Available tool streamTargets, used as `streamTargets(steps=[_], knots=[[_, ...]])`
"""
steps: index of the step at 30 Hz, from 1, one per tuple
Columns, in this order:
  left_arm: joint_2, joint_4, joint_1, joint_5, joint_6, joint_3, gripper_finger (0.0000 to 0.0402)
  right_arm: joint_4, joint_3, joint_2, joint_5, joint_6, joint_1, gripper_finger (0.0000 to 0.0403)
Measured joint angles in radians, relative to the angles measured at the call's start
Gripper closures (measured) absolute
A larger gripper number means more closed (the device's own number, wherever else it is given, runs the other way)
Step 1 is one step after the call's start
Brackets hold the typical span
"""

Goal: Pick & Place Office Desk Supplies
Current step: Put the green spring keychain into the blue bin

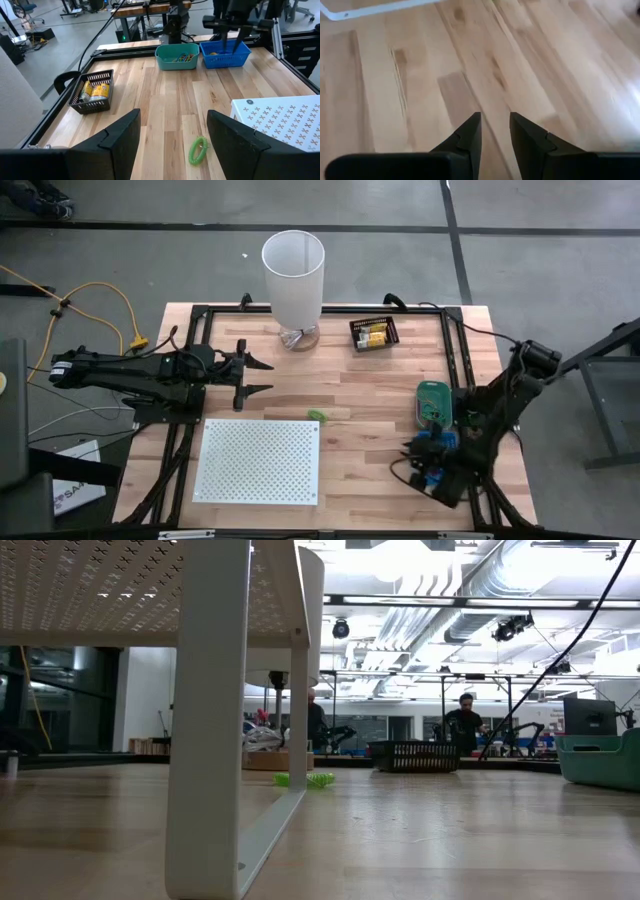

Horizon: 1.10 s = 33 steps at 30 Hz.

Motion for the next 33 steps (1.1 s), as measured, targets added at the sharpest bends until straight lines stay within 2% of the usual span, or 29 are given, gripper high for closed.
streamTargets(steps=[6,9,18,28,33], knots=[[0.0,0.0,0.0,0.0,0.0,0.0,0.0181,0.184,0.0,0.0,-0.012,-0.379,-0.16,0.0314],[0.0,0.0,0.0,0.0,0.0,0.0,0.0181,0.27,0.0,0.0,-0.052,-0.57,-0.246,0.0314],[0.0,0.0,0.0,0.0,0.0,0.0,0.0181,0.538,0.0,0.0,-0.345,-1.045,-0.521,0.0314],[0.0,0.0,0.0,0.0,0.0,0.0,0.0181,0.76,0.001,0.048,-0.689,-1.4,-0.762,0.0314],[0.0,0.011,0.0,0.0,0.0,0.0,0.0181,0.83,0.001,0.087,-0.777,-1.462,-0.818,0.0314]])
